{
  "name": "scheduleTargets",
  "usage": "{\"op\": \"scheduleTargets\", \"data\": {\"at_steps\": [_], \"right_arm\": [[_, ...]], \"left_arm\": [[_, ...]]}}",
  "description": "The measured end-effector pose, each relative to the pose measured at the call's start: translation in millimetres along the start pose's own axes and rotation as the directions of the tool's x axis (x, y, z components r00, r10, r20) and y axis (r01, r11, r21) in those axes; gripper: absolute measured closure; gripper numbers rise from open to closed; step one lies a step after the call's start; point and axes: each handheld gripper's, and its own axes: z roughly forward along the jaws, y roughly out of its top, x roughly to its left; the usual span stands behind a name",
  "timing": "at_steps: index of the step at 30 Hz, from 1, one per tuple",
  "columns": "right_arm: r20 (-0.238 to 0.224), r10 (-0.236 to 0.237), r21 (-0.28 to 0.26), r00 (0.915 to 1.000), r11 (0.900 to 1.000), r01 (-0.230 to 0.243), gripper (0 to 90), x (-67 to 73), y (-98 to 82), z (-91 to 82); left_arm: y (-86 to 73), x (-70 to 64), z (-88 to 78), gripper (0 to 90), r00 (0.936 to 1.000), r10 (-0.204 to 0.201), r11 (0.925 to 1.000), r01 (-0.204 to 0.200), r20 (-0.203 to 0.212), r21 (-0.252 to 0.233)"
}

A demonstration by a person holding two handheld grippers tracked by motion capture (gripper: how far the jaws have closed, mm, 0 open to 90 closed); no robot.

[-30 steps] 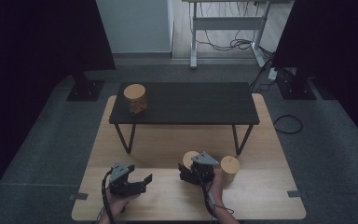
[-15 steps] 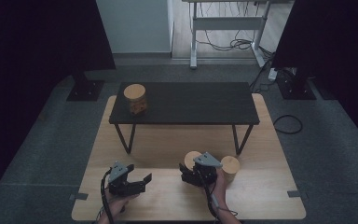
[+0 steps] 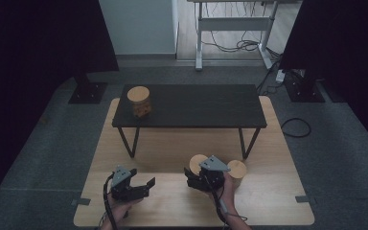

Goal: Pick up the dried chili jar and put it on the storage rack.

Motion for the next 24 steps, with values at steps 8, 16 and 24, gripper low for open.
{"op": "scheduleTargets", "data": {"at_steps": [8, 16, 24], "right_arm": [[-0.017, -0.031, -0.009, 0.9994, 0.999, 0.031, 23.7, -1.2, 5.7, -4.6], [-0.029, -0.053, -0.014, 0.9982, 0.999, 0.052, 23.7, -0.9, 8.2, -7.8], [-0.031, -0.066, -0.023, 0.9973, 0.998, 0.066, 23.7, -1.9, 11.6, -11.6]], "left_arm": [[0.2, 2.2, -0.4, 9.7, 1.0000, -0.007, 1.0000, 0.007, 0.005, 0.000], [0.1, 3.1, -0.3, 9.7, 0.9999, -0.011, 0.9999, 0.011, 0.011, -0.001], [0.3, 4.6, -0.2, 9.7, 0.9997, -0.014, 0.9999, 0.014, 0.021, 0.000]]}}
